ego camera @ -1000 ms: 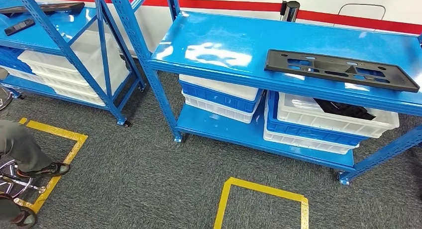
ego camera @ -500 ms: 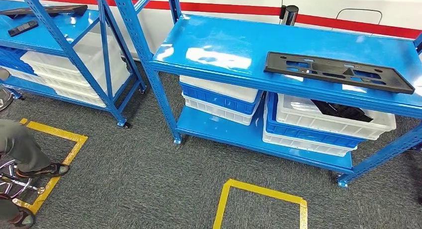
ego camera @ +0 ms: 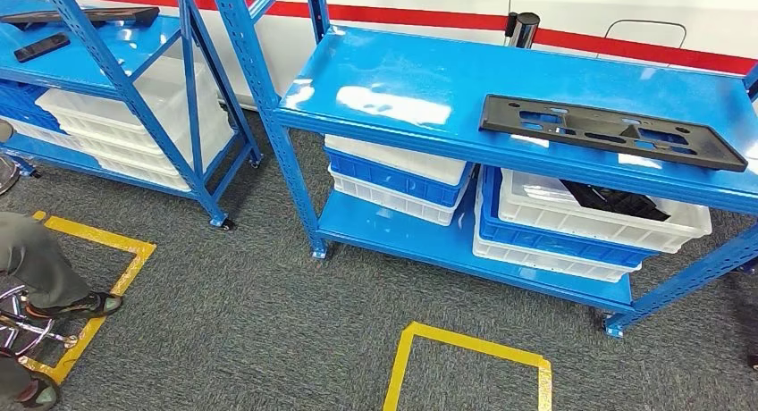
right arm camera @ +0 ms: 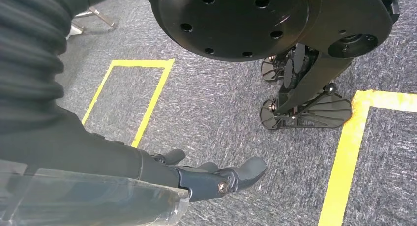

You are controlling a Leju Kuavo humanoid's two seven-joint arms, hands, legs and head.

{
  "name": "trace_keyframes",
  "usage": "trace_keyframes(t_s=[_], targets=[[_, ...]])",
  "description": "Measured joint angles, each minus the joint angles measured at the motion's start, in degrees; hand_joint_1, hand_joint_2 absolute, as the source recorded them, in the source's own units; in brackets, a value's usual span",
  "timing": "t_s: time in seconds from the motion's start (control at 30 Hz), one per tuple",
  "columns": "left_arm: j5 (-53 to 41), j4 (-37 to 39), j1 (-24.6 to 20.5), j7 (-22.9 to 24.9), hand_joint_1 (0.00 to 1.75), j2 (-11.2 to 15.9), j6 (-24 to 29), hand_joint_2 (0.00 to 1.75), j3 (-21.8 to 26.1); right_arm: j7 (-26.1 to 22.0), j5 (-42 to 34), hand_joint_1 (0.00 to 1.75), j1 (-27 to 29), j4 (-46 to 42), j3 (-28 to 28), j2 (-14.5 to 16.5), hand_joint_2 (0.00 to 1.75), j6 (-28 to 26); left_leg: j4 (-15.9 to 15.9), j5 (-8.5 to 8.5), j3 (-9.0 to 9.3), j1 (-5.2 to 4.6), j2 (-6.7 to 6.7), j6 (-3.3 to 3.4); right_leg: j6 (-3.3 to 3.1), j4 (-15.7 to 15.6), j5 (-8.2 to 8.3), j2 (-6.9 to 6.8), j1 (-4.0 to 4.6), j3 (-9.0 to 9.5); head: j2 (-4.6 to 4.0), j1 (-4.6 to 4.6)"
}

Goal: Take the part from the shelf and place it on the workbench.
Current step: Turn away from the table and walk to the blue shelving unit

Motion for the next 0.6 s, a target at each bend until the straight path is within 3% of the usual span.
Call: trace_keyframes(t_s=[0.23,0.6], targets=[[0.0,0.0,0.0,0.0,0.00,0.0,0.0,1.75,0.0,0.0,0.0,0.00,0.0,0.0,0.0,0.0,1.75,0.0,0.0,-0.08,0.01,-0.03,0.03,-0.63,-0.01,0.0,-0.01,0.00,-0.06,0.04,0.00,0.01],[0.0,0.0,0.0,0.0,0.00,0.0,0.0,1.75,0.0,0.0,0.0,0.00,0.0,0.0,0.0,0.0,1.75,0.0,0.0,-0.09,0.02,-0.09,0.03,-0.62,-0.01,0.0,-0.01,0.00,-0.18,0.04,0.00,0.01]])
